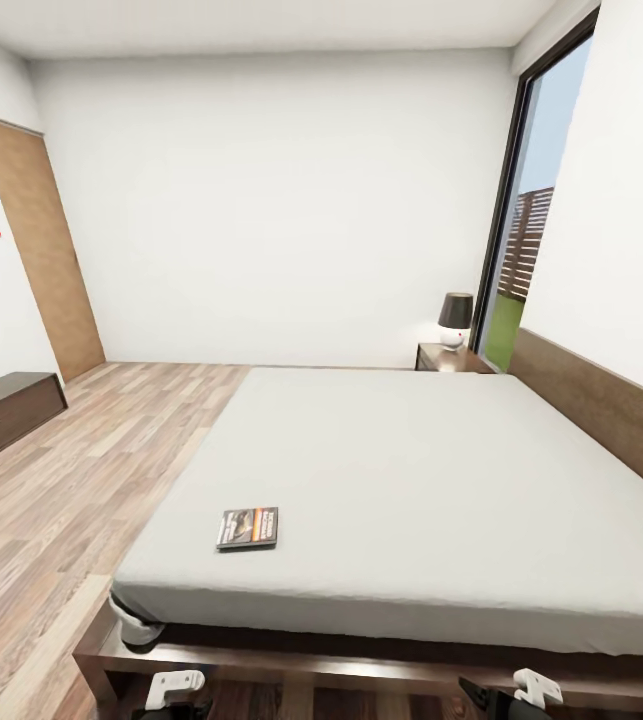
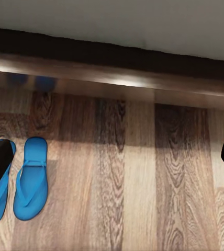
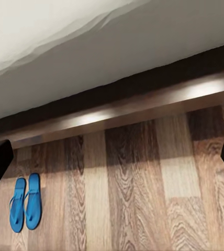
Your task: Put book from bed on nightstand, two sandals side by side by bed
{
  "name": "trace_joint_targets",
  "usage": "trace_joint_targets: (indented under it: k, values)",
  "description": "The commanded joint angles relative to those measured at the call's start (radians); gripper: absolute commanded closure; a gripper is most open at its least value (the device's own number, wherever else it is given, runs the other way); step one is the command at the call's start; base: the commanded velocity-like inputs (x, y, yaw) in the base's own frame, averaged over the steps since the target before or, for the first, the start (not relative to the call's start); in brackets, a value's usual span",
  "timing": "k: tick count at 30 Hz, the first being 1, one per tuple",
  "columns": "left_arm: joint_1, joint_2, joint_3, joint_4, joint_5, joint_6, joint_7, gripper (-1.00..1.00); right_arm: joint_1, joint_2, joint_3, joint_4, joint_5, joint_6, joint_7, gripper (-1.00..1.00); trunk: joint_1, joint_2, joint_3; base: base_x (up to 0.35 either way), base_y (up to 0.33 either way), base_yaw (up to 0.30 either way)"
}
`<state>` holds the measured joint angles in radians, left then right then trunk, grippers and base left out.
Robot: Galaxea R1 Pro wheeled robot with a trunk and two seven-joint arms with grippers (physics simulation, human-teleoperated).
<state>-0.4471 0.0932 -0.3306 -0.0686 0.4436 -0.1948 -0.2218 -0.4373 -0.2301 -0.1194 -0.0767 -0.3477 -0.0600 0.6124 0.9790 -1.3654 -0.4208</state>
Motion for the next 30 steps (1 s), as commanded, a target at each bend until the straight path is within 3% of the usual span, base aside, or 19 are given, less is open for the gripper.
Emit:
trace_joint_targets:
  k: [1, 15, 30]
  values:
    - [-0.001, 0.0, -0.008, 0.001, 0.01, -0.003, -0.004, -1.0, -0.001, 0.0, -0.008, 0.002, 0.006, -0.003, 0.005, -1.0, 0.0, -0.001, -0.001, 0.0, 0.0, 0.0]
    - [-0.001, -0.001, -0.008, 0.0, 0.012, -0.002, -0.006, -1.0, -0.001, 0.0, -0.008, 0.002, 0.004, -0.001, 0.01, -1.0, 0.0, -0.001, -0.001, 0.0, 0.0, 0.0]
    - [-0.001, -0.006, -0.008, 0.0, 0.012, -0.002, -0.003, -1.0, -0.001, 0.0, -0.008, 0.002, 0.006, -0.001, 0.01, -1.0, -0.058, 0.104, 0.046, 0.0, 0.0, 0.0]
